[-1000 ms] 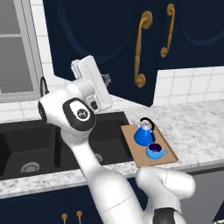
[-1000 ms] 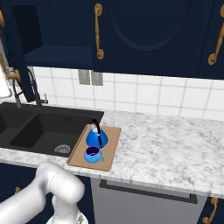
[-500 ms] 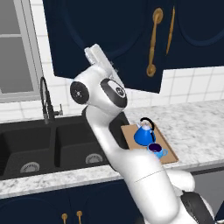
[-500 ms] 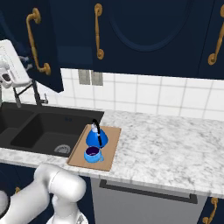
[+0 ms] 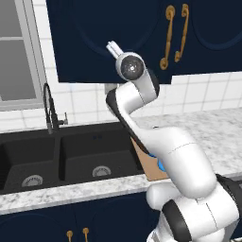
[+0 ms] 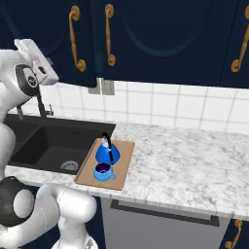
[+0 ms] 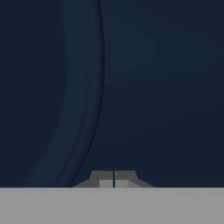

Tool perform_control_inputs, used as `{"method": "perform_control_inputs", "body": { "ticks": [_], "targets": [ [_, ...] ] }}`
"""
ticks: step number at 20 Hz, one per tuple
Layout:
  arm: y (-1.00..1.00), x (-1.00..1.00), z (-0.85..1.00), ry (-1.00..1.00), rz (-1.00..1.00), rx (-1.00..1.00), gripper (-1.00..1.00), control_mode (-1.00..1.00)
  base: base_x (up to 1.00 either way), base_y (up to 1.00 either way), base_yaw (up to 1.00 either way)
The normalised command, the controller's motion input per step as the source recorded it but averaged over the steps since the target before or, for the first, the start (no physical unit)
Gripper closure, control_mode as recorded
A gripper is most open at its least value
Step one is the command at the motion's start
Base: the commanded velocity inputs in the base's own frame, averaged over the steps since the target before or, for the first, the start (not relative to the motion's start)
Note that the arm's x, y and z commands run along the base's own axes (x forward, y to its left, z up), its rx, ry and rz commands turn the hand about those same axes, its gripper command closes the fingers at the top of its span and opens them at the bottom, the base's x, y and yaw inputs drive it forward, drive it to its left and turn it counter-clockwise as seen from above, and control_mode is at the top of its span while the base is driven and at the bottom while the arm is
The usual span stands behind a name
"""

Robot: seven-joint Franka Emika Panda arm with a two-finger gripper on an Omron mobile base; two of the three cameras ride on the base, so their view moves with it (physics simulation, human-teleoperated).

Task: Pick the kettle from the counter and place it on the tray. Then pick the mug from the cabinet and place it on the tray. Then close the cabinet doors.

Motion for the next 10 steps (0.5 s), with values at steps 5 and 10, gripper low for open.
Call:
{"method": "perform_control_inputs", "body": {
  "ticks": [5, 10],
  "targets": [
    [-0.06, 0.99, -0.12, 0.08, 0.3, 0.0, 1.0, -1.0, 0.0, 0.0, 0.0],
    [0.0, 0.99, -0.25, 0.0, 0.21, 0.0, 1.0, -1.0, 0.0, 0.0, 0.0]
  ]
}}
